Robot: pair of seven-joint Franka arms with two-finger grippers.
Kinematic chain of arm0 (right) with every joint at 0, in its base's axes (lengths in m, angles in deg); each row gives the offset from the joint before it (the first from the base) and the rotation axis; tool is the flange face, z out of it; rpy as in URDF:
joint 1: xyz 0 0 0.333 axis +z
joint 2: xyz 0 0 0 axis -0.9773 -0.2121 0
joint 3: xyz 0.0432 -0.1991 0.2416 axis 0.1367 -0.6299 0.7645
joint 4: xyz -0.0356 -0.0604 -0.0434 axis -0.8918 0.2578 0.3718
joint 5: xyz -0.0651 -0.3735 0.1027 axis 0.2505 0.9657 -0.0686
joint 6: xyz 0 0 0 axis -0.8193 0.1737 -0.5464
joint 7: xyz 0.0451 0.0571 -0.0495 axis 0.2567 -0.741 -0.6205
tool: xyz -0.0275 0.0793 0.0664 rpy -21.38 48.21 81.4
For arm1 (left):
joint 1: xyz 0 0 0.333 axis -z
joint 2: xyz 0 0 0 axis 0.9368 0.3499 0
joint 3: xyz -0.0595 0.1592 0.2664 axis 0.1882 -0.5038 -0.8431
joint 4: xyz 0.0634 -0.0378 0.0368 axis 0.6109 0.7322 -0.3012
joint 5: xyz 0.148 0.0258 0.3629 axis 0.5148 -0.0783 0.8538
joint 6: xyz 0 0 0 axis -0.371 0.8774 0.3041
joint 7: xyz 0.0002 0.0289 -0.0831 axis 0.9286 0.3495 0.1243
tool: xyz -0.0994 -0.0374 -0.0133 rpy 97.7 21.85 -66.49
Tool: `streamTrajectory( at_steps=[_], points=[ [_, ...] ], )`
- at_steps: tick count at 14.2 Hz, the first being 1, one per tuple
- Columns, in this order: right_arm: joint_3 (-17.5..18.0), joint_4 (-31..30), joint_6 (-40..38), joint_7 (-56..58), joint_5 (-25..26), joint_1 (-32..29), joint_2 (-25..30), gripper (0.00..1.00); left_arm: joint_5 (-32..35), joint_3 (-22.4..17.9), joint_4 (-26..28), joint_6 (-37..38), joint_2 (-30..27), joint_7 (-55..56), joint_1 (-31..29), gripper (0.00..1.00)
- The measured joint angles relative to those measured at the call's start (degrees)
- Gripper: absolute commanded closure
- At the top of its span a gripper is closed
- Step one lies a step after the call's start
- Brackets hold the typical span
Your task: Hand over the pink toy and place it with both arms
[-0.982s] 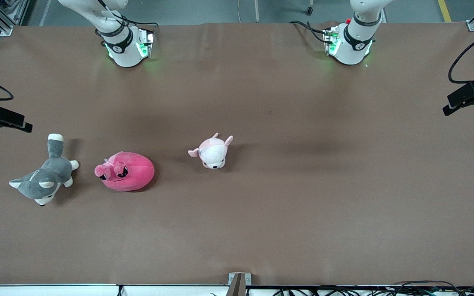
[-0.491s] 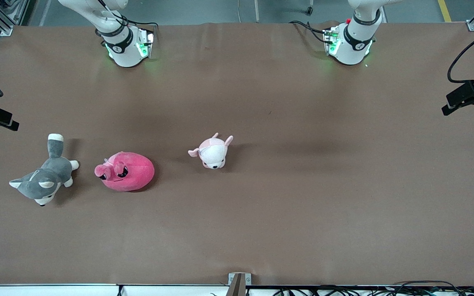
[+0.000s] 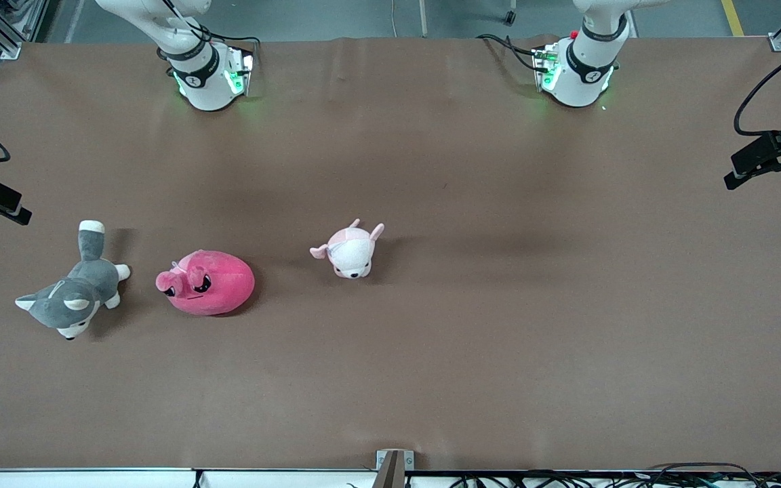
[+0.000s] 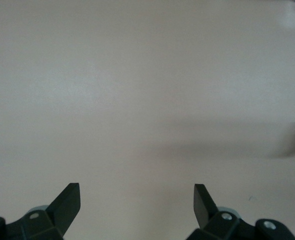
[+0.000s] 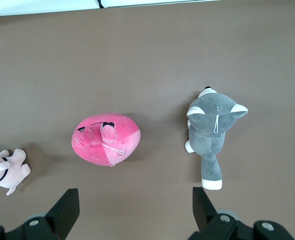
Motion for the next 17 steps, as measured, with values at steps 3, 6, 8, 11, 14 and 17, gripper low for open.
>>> streamTrajectory(
  at_steps=[3, 6, 8, 11, 14, 17],
  points=[
    [0.1, -2.2, 0.5, 0.0, 0.0, 0.0, 1.8, 0.0, 0.0, -3.2, -0.1, 0.0, 0.0, 0.0, 3.2, 0.0],
    [0.1, -6.7, 2.5, 0.0, 0.0, 0.0, 4.4, 0.0, 0.0, -3.4, -0.1, 0.0, 0.0, 0.0, 3.4, 0.0],
    [0.1, -10.2, 3.3, 0.0, 0.0, 0.0, 6.8, 0.0, 0.0, -3.4, -0.2, 0.0, 0.0, 0.0, 3.6, 0.0],
    [0.7, -12.2, 3.4, 0.0, 0.4, 0.0, 8.6, 0.0, 0.0, -3.5, -0.2, 0.0, 0.0, 0.0, 3.9, 0.0],
    [1.2, -12.4, 3.5, 0.0, 2.0, 1.0, 8.9, 0.0, 0.0, -3.9, -0.2, 0.0, 0.0, 0.0, 4.4, 0.0],
    [1.1, -12.5, 3.5, 0.0, 2.2, 1.3, 8.9, 0.0, 0.0, -4.2, -0.2, 0.0, 0.0, 0.0, 4.5, 0.0]
  ],
)
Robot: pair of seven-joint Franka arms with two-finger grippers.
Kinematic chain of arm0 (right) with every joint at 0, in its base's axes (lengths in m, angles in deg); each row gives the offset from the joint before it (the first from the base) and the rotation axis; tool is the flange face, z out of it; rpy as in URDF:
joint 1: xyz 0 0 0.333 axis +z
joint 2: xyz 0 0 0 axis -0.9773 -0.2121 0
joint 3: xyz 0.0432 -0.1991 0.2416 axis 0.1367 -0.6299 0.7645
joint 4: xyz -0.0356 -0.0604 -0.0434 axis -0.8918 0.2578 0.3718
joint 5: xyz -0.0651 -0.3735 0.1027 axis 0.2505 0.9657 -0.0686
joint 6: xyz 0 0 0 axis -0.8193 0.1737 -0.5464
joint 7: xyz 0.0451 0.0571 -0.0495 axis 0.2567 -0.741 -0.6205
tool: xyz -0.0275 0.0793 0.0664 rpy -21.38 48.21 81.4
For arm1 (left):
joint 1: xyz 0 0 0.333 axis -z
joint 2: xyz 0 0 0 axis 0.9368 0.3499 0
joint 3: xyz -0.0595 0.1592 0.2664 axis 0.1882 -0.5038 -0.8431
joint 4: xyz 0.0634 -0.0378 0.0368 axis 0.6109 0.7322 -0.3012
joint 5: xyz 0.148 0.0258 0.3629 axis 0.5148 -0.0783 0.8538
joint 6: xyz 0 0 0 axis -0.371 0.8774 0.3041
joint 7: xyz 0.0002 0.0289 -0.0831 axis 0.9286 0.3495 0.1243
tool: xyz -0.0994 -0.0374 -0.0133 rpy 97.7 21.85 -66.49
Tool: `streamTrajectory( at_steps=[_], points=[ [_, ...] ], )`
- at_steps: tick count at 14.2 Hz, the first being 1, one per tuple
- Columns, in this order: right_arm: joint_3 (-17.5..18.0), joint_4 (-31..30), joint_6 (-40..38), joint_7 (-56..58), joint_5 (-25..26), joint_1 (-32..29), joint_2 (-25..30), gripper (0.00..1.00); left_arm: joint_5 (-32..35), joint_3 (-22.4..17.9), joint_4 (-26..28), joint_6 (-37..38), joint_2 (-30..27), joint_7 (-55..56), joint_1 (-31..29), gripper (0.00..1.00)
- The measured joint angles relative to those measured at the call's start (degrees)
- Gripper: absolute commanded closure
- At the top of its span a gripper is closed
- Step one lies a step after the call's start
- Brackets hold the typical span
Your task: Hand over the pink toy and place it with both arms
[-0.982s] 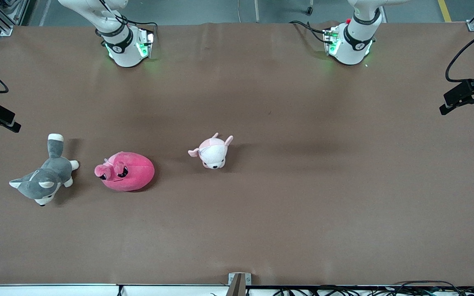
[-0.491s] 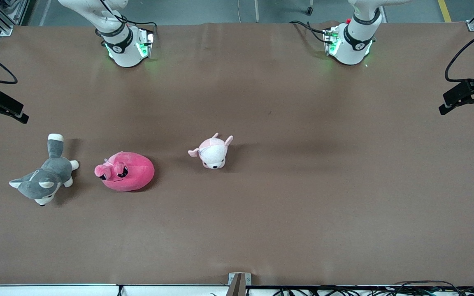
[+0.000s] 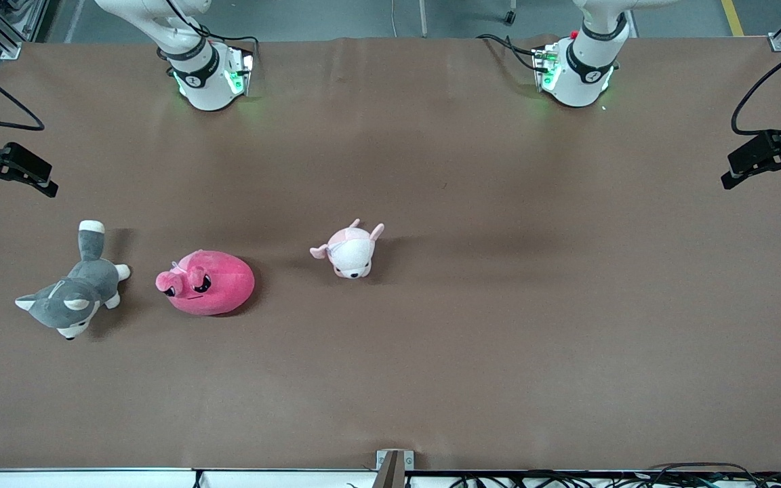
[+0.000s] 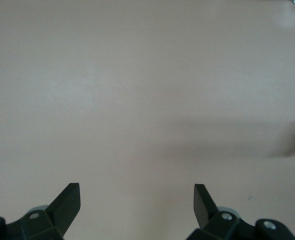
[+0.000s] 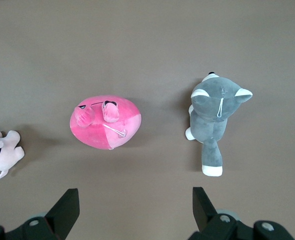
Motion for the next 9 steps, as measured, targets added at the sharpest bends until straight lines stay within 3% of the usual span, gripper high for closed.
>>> streamTrajectory(
  at_steps=[9],
  points=[
    [-0.4, -0.4, -0.5, -0.1, 0.0, -0.1, 0.0, 0.0, 0.0, -0.3, 0.0, 0.0, 0.0, 0.0, 0.0, 0.0]
  ],
)
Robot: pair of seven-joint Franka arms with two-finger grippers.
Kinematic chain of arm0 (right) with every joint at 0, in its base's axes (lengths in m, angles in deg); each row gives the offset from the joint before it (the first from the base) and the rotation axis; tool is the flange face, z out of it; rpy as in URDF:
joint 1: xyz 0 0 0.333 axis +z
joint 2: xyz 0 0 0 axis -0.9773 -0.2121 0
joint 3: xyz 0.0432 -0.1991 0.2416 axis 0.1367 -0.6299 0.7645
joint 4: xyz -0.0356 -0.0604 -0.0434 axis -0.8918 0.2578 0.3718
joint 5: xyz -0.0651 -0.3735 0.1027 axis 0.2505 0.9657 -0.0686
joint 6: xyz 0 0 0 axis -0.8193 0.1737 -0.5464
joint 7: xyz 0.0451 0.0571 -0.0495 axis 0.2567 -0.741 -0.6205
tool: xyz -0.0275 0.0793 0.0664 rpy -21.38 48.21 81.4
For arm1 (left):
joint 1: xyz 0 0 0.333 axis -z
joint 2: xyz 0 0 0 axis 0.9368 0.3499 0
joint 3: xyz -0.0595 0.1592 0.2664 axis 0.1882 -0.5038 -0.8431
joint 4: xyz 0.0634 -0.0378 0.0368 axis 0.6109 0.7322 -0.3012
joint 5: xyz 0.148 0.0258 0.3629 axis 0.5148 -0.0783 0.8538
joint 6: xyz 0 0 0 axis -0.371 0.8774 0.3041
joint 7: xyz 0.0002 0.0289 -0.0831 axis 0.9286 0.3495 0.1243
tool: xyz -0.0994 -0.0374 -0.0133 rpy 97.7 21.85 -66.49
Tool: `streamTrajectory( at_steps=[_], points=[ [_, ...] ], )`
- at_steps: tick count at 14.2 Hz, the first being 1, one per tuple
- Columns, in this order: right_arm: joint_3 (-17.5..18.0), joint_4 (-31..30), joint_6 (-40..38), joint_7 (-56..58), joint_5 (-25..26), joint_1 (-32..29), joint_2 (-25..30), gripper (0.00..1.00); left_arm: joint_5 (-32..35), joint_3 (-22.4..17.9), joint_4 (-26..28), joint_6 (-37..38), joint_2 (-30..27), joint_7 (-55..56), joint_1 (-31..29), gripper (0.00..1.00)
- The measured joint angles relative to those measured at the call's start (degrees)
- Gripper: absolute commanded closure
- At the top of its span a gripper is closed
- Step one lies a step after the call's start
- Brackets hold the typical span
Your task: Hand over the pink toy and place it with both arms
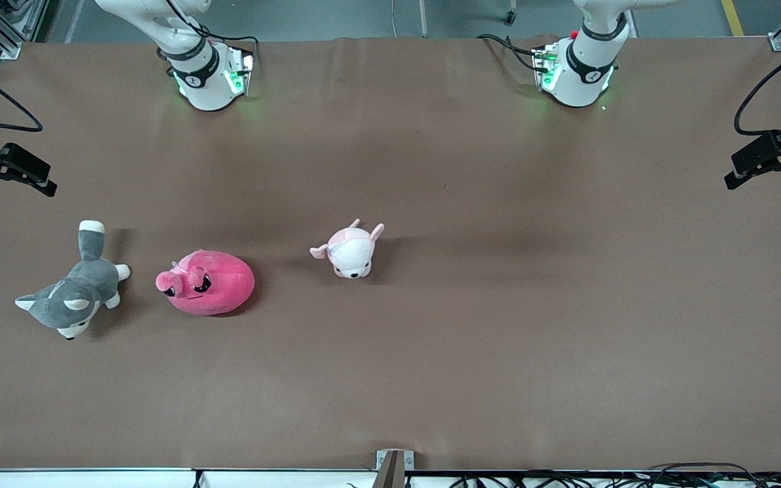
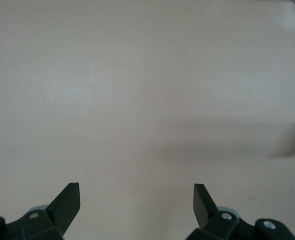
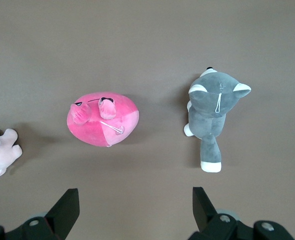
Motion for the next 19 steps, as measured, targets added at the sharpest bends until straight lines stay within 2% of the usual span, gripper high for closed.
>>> streamTrajectory(
  at_steps=[19],
  points=[
    [-0.2, -0.2, -0.1, -0.1, 0.0, -0.1, 0.8, 0.0, 0.0, 0.0, 0.0, 0.0, 0.0, 0.0, 0.0, 0.0]
  ],
)
